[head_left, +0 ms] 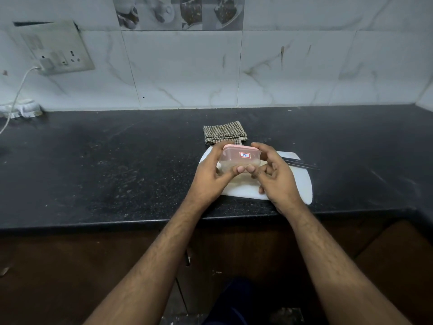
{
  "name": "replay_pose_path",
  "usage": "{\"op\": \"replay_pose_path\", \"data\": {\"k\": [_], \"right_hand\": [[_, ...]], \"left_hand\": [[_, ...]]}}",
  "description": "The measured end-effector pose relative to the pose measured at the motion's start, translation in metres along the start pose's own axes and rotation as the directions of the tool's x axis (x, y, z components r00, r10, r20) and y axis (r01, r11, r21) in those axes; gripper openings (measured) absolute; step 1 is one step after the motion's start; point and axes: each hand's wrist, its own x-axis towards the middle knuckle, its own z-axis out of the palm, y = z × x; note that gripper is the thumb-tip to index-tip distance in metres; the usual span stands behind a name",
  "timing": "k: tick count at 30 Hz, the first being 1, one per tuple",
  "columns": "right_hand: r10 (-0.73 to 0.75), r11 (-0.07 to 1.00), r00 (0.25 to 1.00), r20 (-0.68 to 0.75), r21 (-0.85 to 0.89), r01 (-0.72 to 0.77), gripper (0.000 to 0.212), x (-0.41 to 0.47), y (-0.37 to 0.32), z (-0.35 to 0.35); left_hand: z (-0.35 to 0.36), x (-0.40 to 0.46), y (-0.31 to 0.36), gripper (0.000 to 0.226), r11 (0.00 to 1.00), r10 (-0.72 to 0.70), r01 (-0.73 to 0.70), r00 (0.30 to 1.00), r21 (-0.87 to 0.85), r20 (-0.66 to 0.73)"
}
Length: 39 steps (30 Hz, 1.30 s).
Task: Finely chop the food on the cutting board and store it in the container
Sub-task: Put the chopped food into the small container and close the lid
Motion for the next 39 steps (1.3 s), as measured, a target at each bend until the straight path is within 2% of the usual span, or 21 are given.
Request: {"op": "replay_pose_path", "data": {"k": [13, 20, 27, 31, 33, 39], "right_hand": [[0.007, 0.985, 1.000, 0.009, -0.173, -0.006, 0.046, 0.002, 0.009, 0.000], [0.000, 0.974, 1.000, 0.011, -0.228, 0.002, 0.051, 0.003, 0.011, 0.001], [0.063, 0.998, 0.998, -0.011, 0.009, -0.063, 0.061, 0.004, 0.007, 0.000], [0.069, 0.998, 0.995, 0.067, -0.003, -0.069, 0.057, 0.001, 0.003, 0.002], [0.071, 0.997, 0.996, 0.060, -0.012, -0.071, 0.054, 0.002, 0.004, 0.002], [0.066, 0.998, 0.996, 0.051, -0.026, -0.065, 0.055, 0.002, 0.005, 0.001]], "left_hand": [[0.000, 0.001, -0.006, 0.048, 0.999, -0.047, 0.047, 0.996, 0.003, 0.070], [0.001, 0.002, -0.010, 0.055, 0.997, -0.071, 0.070, 0.995, 0.024, 0.067], [0.000, 0.001, -0.008, 0.051, 0.997, -0.071, 0.072, 0.997, -0.036, 0.041], [0.000, 0.000, -0.005, 0.051, 0.989, -0.120, 0.121, 0.992, -0.084, 0.024], [0.000, 0.000, -0.005, 0.049, 0.988, -0.117, 0.119, 0.993, -0.100, 0.029], [0.002, 0.001, -0.010, 0.061, 0.986, -0.130, 0.136, 0.989, -0.094, 0.069]]}}
